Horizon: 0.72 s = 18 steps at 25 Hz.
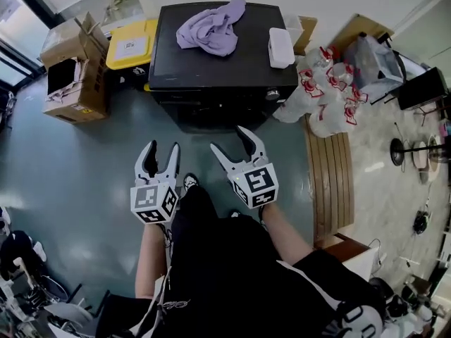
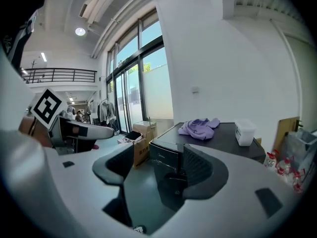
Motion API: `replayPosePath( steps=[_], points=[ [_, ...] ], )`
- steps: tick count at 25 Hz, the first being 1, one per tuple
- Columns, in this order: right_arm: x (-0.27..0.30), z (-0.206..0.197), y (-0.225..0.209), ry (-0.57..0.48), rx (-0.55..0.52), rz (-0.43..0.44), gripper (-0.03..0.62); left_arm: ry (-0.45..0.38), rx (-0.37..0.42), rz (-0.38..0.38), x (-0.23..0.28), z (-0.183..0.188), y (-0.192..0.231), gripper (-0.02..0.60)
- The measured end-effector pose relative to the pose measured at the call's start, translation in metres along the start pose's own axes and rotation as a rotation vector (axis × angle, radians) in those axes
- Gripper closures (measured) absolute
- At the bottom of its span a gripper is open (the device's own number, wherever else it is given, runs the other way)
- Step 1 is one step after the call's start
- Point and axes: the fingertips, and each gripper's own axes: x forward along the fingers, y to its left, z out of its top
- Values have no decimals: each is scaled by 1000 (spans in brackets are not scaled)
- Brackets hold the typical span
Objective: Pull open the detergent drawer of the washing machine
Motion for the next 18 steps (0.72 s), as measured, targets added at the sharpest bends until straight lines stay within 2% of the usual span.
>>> replayPosePath(
  steps=[5, 12, 18],
  points=[
    [64, -5, -4, 53, 42, -71, 284, 65, 8, -86, 52, 1, 46, 341],
    [146, -44, -3, 161, 125, -156, 284, 175, -4, -171, 107, -24, 114, 341],
    [183, -62, -13, 211, 113, -201, 284, 241, 45, -223, 146, -50, 139, 341]
  ],
)
